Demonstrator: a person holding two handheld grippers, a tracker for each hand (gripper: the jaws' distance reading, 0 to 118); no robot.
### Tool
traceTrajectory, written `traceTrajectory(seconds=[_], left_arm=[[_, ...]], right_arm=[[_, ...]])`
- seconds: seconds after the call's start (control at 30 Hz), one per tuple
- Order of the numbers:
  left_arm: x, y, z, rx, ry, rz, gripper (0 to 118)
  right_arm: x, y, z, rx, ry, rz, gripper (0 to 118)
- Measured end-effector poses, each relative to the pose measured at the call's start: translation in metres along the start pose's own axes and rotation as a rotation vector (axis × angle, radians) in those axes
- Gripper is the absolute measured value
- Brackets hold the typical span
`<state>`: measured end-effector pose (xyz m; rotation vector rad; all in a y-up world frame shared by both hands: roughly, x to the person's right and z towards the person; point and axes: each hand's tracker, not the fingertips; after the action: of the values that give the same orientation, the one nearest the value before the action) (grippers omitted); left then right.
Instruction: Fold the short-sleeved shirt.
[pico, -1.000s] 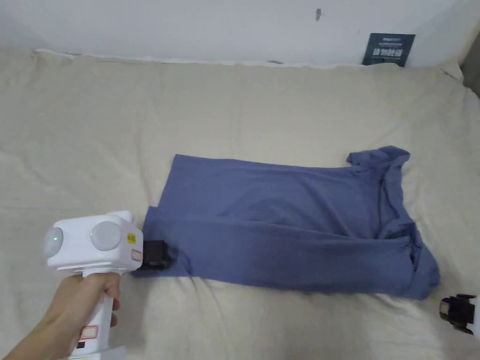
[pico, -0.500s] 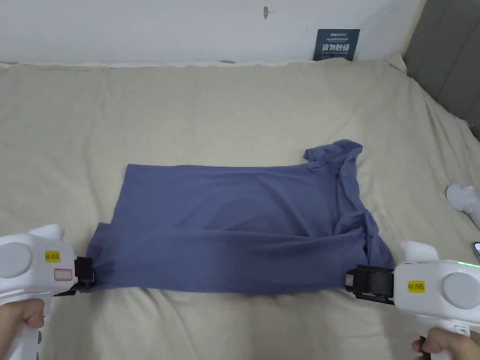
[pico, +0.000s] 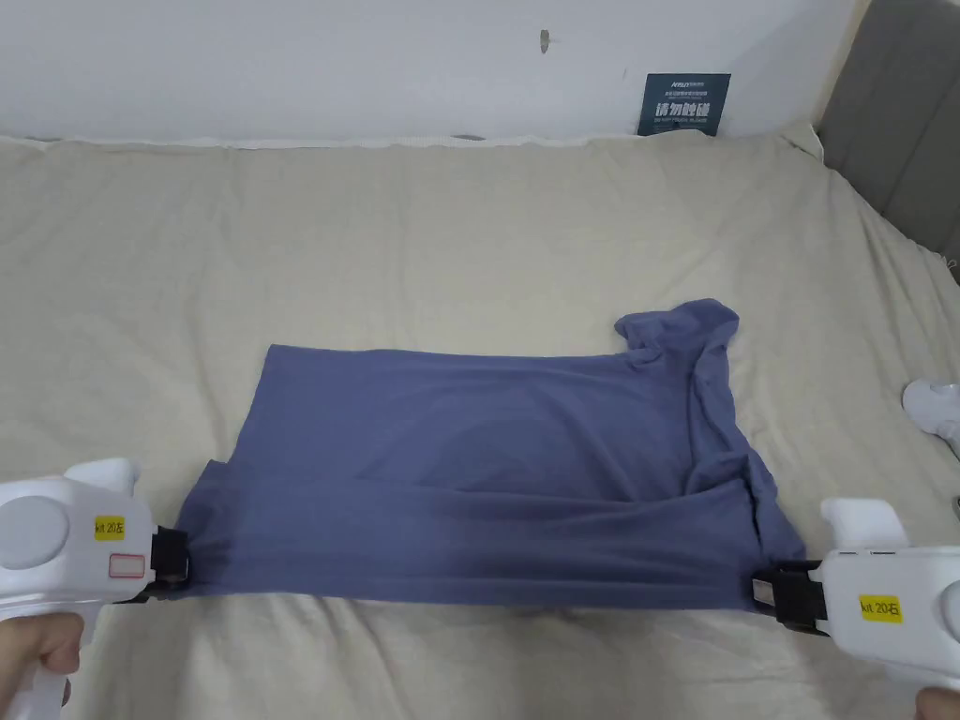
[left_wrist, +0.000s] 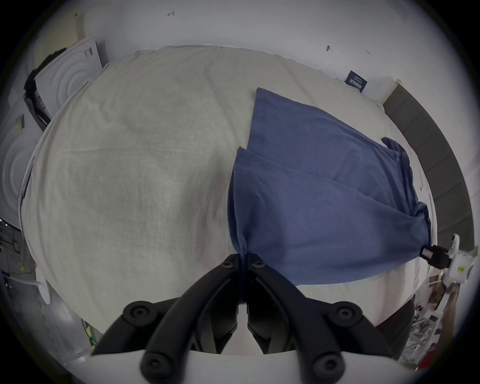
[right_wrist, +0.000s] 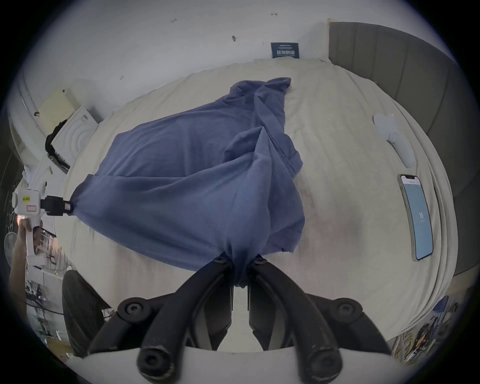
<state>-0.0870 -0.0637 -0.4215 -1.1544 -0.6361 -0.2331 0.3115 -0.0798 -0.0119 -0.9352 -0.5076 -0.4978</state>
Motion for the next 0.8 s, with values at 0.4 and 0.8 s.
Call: traceTrajectory(seconds=[0.4,0.8], left_arm=[[-0.02,-0.116,0.022,-0.09,0.009,0.003,3],[-0.032,-0.111,0.04,-0.052,0.051,-0.023,112]], right_arm=[[0.002,-0.091,0.028,-0.104,0.033,0.003,8],[0.01,-0.09,0.048,-0.128,-0.019,-0.041,110]])
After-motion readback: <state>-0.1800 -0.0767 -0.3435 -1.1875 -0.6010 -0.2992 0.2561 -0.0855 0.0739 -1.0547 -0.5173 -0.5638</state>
